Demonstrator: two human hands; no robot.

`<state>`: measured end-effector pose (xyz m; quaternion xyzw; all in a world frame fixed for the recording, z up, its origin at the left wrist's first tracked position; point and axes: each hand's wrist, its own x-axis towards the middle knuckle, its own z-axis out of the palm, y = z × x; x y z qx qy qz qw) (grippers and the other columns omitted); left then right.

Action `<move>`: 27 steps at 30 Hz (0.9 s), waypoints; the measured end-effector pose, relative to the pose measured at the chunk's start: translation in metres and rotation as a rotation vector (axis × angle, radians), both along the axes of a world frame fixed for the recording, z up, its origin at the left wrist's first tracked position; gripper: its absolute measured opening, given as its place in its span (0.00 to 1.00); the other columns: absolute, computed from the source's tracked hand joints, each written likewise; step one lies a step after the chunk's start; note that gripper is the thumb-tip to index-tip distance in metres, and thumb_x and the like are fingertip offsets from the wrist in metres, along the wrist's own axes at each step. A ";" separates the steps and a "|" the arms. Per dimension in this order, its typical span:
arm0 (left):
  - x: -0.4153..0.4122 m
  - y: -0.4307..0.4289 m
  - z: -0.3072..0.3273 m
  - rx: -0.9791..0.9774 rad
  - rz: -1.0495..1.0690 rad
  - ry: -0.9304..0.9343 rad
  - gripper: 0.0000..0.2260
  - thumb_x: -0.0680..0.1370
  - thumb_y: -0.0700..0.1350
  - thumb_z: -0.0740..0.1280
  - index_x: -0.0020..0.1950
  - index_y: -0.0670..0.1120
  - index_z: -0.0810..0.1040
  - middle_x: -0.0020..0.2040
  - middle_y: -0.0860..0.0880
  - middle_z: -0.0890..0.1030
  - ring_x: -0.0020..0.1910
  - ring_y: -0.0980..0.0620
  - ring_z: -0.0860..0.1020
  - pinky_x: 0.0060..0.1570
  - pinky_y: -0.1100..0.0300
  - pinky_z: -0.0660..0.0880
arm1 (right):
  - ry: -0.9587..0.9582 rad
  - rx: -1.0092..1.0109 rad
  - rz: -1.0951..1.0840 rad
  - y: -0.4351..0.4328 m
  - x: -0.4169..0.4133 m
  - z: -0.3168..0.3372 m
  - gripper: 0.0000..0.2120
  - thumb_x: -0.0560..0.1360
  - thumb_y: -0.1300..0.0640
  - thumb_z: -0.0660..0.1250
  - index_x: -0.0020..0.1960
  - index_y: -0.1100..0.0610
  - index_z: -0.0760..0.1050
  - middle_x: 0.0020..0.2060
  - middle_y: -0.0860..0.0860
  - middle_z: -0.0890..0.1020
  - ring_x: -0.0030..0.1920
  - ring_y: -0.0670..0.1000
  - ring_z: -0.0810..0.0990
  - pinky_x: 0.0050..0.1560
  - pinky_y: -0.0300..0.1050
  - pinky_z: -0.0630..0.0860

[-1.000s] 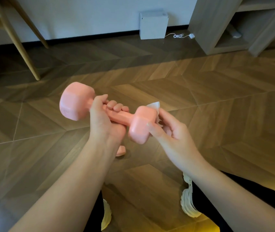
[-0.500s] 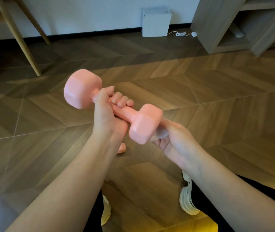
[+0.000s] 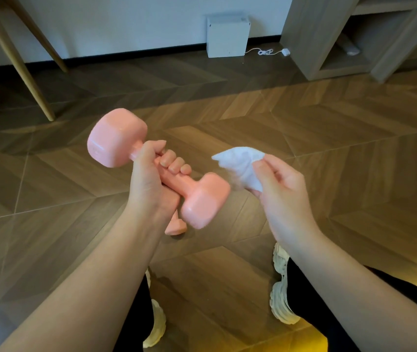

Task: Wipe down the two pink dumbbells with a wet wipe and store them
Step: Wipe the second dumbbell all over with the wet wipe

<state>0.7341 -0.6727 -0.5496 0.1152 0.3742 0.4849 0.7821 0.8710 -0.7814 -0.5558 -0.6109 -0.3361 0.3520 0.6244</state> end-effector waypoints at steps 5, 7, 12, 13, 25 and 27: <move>0.002 0.001 -0.003 0.002 0.014 0.058 0.15 0.78 0.39 0.61 0.34 0.49 0.61 0.25 0.53 0.61 0.24 0.55 0.62 0.27 0.62 0.67 | -0.166 0.126 0.289 -0.008 -0.012 -0.004 0.15 0.83 0.59 0.56 0.59 0.56 0.81 0.56 0.49 0.85 0.63 0.45 0.78 0.60 0.33 0.71; 0.003 0.001 -0.004 -0.003 0.017 0.051 0.15 0.78 0.39 0.61 0.34 0.48 0.61 0.26 0.53 0.61 0.24 0.55 0.62 0.28 0.62 0.67 | -0.123 0.101 0.210 -0.006 -0.014 -0.004 0.11 0.82 0.59 0.60 0.58 0.55 0.81 0.53 0.48 0.86 0.60 0.42 0.79 0.55 0.31 0.73; 0.005 0.001 -0.004 -0.002 0.017 0.014 0.15 0.78 0.39 0.61 0.34 0.48 0.62 0.26 0.53 0.61 0.24 0.55 0.62 0.30 0.61 0.67 | 0.152 -0.140 0.166 0.005 -0.013 -0.007 0.24 0.69 0.49 0.75 0.63 0.43 0.75 0.58 0.45 0.80 0.57 0.43 0.80 0.47 0.38 0.79; 0.006 0.001 -0.004 -0.001 0.019 0.006 0.15 0.78 0.39 0.61 0.34 0.48 0.62 0.26 0.53 0.61 0.24 0.55 0.62 0.29 0.61 0.67 | 0.278 -0.257 0.248 0.007 -0.012 -0.007 0.29 0.67 0.45 0.75 0.66 0.42 0.72 0.60 0.45 0.78 0.57 0.45 0.81 0.49 0.42 0.80; 0.007 0.000 -0.009 -0.031 0.054 -0.018 0.16 0.77 0.40 0.62 0.31 0.48 0.64 0.25 0.53 0.62 0.23 0.55 0.62 0.27 0.63 0.68 | 0.673 -0.331 0.484 0.013 -0.020 -0.014 0.21 0.75 0.48 0.70 0.64 0.56 0.74 0.49 0.59 0.83 0.45 0.57 0.83 0.40 0.51 0.82; 0.008 0.000 -0.010 -0.042 0.027 -0.009 0.14 0.78 0.41 0.63 0.32 0.48 0.65 0.26 0.53 0.65 0.24 0.55 0.66 0.31 0.62 0.70 | 0.622 -0.370 0.381 0.016 -0.023 -0.014 0.20 0.78 0.42 0.65 0.63 0.54 0.72 0.46 0.59 0.84 0.40 0.57 0.84 0.34 0.48 0.80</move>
